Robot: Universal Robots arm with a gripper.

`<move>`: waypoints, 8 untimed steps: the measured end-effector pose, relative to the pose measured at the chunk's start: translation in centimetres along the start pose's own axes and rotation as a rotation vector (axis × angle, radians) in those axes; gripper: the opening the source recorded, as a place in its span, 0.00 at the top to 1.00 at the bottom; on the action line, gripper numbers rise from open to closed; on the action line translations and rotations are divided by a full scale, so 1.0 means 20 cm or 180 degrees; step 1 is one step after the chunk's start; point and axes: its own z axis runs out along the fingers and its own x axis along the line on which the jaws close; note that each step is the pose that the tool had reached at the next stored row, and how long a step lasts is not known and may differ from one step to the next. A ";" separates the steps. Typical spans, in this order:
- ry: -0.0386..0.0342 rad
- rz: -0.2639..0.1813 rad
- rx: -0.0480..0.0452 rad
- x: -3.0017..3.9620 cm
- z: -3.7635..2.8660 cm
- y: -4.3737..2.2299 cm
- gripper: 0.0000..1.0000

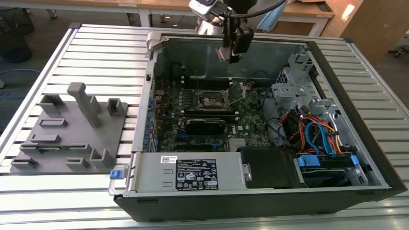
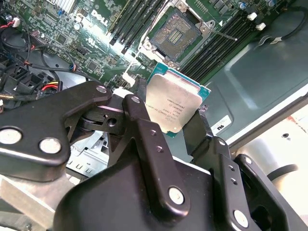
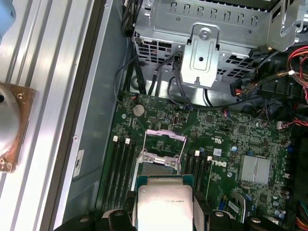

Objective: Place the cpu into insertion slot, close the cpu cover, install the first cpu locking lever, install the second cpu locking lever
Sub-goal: 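Place the cpu into insertion slot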

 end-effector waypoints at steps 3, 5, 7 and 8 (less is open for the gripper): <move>-0.0003 0.0037 -0.0001 0.000 0.001 0.000 0.46; -0.0006 0.0071 -0.0001 0.000 0.002 0.000 0.46; -0.0010 0.0108 -0.0002 0.000 0.003 0.000 0.46; -0.0012 0.0131 -0.0003 0.000 0.004 0.000 0.46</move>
